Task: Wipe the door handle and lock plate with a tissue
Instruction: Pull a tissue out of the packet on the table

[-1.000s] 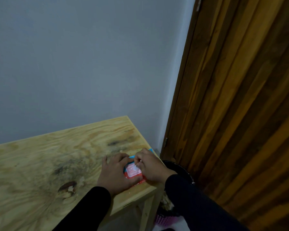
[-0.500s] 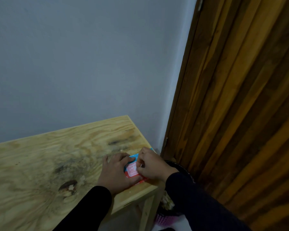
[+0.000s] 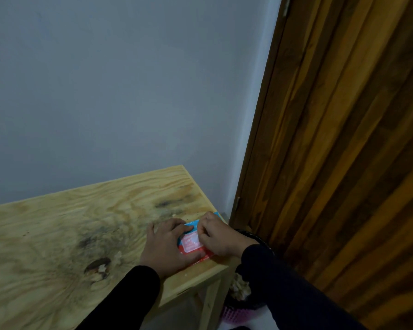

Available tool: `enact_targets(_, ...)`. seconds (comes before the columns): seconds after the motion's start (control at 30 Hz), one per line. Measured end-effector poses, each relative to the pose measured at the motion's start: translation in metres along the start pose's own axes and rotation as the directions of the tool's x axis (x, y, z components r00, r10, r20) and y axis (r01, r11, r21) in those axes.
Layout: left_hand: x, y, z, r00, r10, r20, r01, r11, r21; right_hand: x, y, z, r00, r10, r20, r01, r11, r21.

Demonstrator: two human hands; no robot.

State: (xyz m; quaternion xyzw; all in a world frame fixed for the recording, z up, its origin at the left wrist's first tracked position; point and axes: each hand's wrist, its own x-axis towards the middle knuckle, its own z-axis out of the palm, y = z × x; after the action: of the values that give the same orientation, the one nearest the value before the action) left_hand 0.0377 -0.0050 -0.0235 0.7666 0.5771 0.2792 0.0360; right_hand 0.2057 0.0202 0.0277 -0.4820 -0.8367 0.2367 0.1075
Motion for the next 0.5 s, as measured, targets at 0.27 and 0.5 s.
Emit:
enact_targets(0.27,0.0003,0.0010,-0.0006,1.000,0.009,-0.014,-0.009,1.000,0.005,0.0007,0.0005,0.0052,0.999,0.024,-0.042,-0.023,0.999,0.036)
enact_targets(0.5,0.0010,-0.0007,0.0007,1.000,0.003,-0.004,-0.003,1.000,0.029,-0.0003,0.0034,0.0047,0.998,0.043,-0.045,-0.036,0.989,0.145)
